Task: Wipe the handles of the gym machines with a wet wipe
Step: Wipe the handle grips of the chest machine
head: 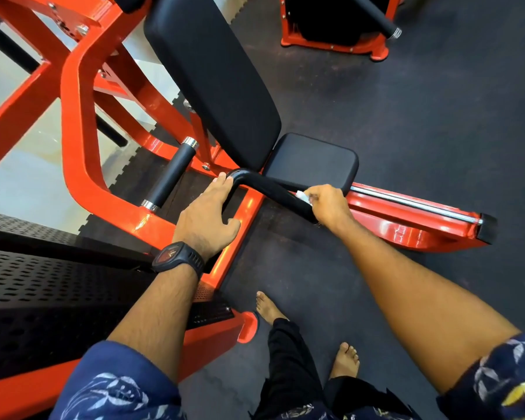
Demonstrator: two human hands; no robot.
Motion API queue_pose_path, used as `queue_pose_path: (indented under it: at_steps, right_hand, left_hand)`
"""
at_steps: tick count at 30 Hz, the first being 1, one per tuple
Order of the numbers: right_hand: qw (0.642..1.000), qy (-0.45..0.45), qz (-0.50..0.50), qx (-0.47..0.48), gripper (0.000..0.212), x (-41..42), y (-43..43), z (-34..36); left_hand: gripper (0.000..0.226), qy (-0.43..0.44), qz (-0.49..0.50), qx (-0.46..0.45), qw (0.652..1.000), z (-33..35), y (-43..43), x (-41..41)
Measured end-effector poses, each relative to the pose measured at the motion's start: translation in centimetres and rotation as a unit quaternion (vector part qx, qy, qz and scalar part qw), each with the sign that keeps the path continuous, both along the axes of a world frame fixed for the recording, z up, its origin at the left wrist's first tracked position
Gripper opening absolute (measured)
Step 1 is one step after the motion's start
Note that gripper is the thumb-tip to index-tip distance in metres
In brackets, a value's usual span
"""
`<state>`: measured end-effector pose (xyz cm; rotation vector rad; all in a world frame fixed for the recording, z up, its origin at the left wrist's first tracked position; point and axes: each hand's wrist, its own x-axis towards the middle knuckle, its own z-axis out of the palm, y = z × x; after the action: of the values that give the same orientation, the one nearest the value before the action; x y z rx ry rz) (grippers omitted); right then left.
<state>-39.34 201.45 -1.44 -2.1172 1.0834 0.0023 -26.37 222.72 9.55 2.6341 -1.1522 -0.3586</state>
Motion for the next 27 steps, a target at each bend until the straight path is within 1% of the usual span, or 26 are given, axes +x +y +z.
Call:
queue_pose_path:
  at_steps: [2, 4, 6, 9, 11, 14, 17, 20, 22, 25, 27]
  right_hand:
    - [0.999, -0.038, -0.013, 0.016, 0.036, 0.7, 0.7, 0.8]
    - [0.997, -0.078, -0.020, -0.014, 0.034, 1.1, 1.8, 1.5]
    - [0.995, -0.085, -0.034, -0.050, 0.030, 0.8, 2.7, 1.4]
    - [0.989, -0.124, -0.042, -0.066, 0.027, 0.3, 3.5, 1.5]
    - [0.982, -0.180, -0.024, -0.059, 0.025, 0.8, 4.2, 2.3]
    - [0.970, -0.239, 0.021, -0.041, 0.018, 2.5, 5.7, 3.7]
    - [0.953, -0.292, 0.078, -0.014, 0.016, 4.5, 7.6, 5.4]
    - [0.942, -0.320, 0.098, 0.002, 0.015, 6.4, 9.0, 6.9]
    - [0.938, -0.328, 0.106, -0.025, 0.017, 7.7, 9.6, 7.8]
    - [0.923, -0.346, 0.143, -0.088, 0.022, 9.9, 9.8, 9.0]
    - [0.908, -0.361, 0.175, -0.119, 0.025, 11.6, 10.1, 10.0]
  left_hand:
    - [0.085, 0.002, -0.001, -0.002, 1.000, 0.0, 0.0, 0.0]
    - [0.085, 0.003, -0.002, -0.002, 1.000, 0.1, 0.0, -0.1]
    - [0.085, 0.003, -0.004, 0.001, 1.000, 0.2, 0.1, -0.1]
    - [0.084, 0.007, -0.003, 0.003, 1.000, 0.4, 0.1, -0.2]
    - [0.084, 0.009, -0.005, -0.003, 1.000, 0.7, 0.2, -0.3]
    - [0.082, 0.014, -0.005, -0.021, 1.000, 0.8, 0.3, -0.1]
    - [0.079, 0.042, 0.011, -0.073, 0.996, 0.3, 0.8, 0.2]
    - [0.073, 0.052, 0.074, -0.184, 0.979, -0.5, 1.5, 0.4]
    - [0.067, 0.027, 0.146, -0.253, 0.956, -0.5, 1.9, 0.8]
    - [0.064, -0.033, 0.226, -0.281, 0.932, -0.4, 3.1, 1.5]
    - [0.068, -0.079, 0.263, -0.258, 0.926, -0.6, 4.4, 2.2]
